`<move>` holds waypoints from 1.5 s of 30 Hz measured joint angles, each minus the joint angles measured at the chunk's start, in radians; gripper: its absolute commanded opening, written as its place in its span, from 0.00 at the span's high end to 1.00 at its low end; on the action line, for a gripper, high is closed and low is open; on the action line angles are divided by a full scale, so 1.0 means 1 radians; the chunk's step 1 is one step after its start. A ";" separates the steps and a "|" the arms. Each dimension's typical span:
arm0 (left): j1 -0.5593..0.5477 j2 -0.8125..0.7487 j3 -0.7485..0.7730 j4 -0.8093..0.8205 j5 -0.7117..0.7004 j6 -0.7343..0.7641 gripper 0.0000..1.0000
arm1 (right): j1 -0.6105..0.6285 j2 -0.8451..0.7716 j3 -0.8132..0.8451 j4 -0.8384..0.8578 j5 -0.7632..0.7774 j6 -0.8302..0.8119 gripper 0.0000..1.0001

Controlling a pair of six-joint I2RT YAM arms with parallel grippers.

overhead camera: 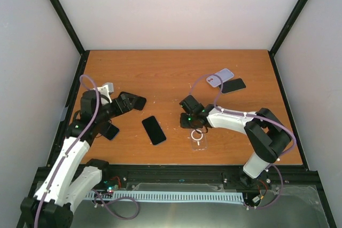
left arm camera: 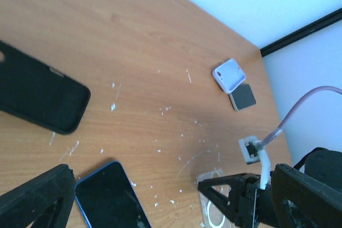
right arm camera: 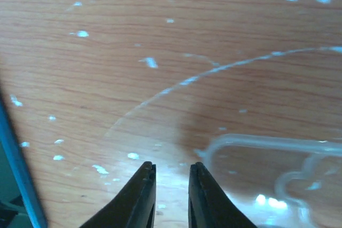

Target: Put the phone into the phone case

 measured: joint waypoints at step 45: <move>0.000 -0.520 0.058 -0.095 -0.388 0.136 0.01 | 0.338 0.501 0.673 -0.282 0.159 -0.199 0.17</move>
